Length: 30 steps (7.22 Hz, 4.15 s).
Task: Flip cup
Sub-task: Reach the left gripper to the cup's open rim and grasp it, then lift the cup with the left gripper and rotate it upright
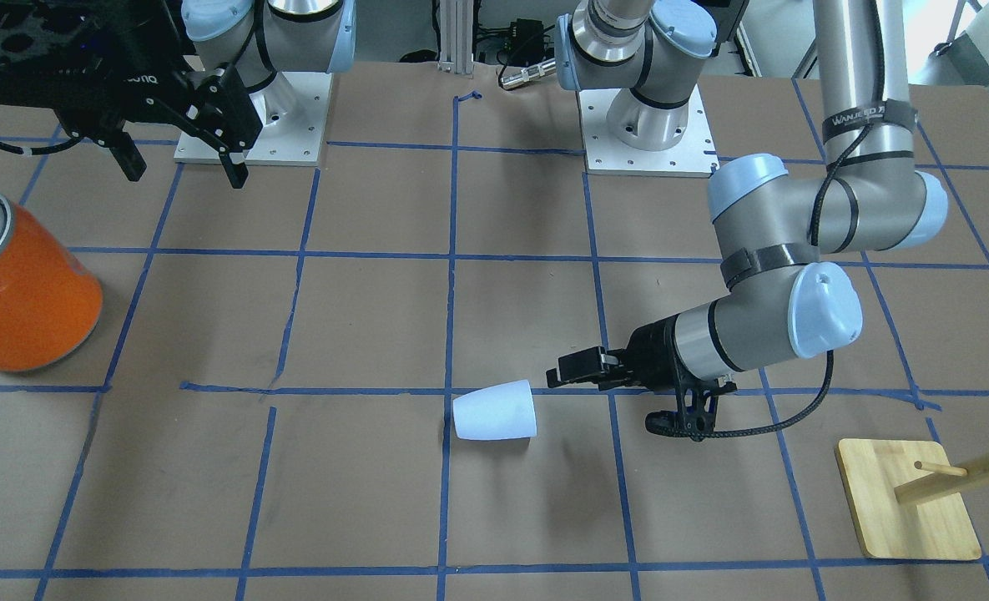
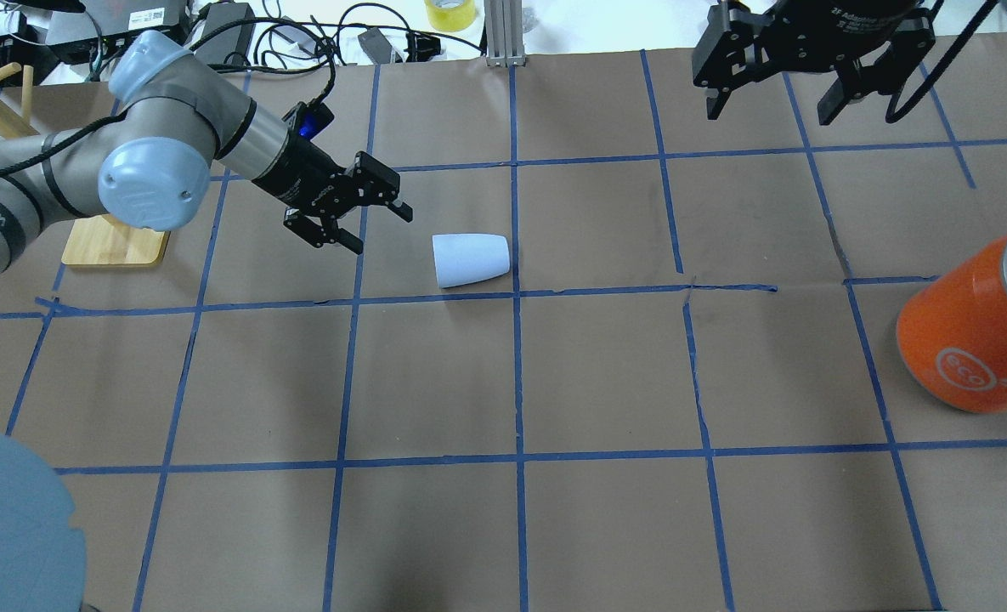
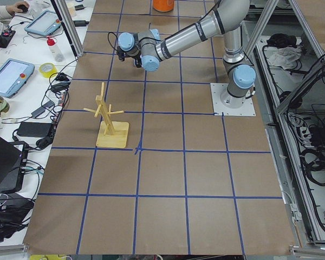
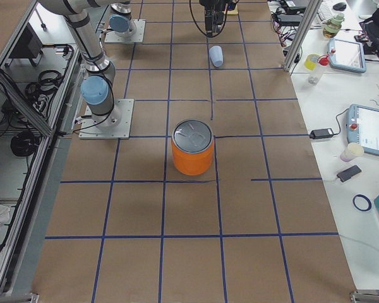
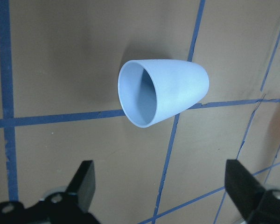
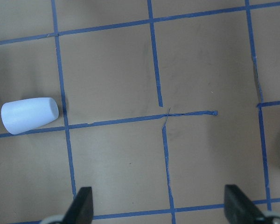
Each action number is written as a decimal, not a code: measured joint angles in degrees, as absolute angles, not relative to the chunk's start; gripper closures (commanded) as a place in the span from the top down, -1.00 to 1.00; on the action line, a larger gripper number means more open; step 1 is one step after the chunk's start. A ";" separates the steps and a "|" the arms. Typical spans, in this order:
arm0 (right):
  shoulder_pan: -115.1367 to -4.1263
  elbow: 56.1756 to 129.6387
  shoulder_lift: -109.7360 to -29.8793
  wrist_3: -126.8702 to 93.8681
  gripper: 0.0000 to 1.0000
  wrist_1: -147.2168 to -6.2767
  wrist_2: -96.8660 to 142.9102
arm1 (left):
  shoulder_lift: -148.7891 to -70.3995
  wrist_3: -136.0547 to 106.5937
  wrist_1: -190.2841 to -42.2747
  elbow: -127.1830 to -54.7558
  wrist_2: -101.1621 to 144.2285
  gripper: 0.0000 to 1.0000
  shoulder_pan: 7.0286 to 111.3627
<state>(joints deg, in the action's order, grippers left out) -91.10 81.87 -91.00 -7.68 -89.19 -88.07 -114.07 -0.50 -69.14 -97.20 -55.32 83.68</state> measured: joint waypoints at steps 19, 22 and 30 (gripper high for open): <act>-91.11 82.35 -90.97 -7.71 1.00 -89.12 -88.51 | -120.85 -18.60 -56.65 -97.61 -45.29 -1.00 87.18; -91.07 82.35 -90.94 -7.67 1.00 -89.12 -88.51 | -117.01 -25.12 -56.55 -96.49 -48.95 -1.00 87.46; -91.06 82.43 -90.80 -7.71 1.00 -89.12 -88.51 | -114.40 8.12 -53.55 -92.57 -87.36 -1.00 86.85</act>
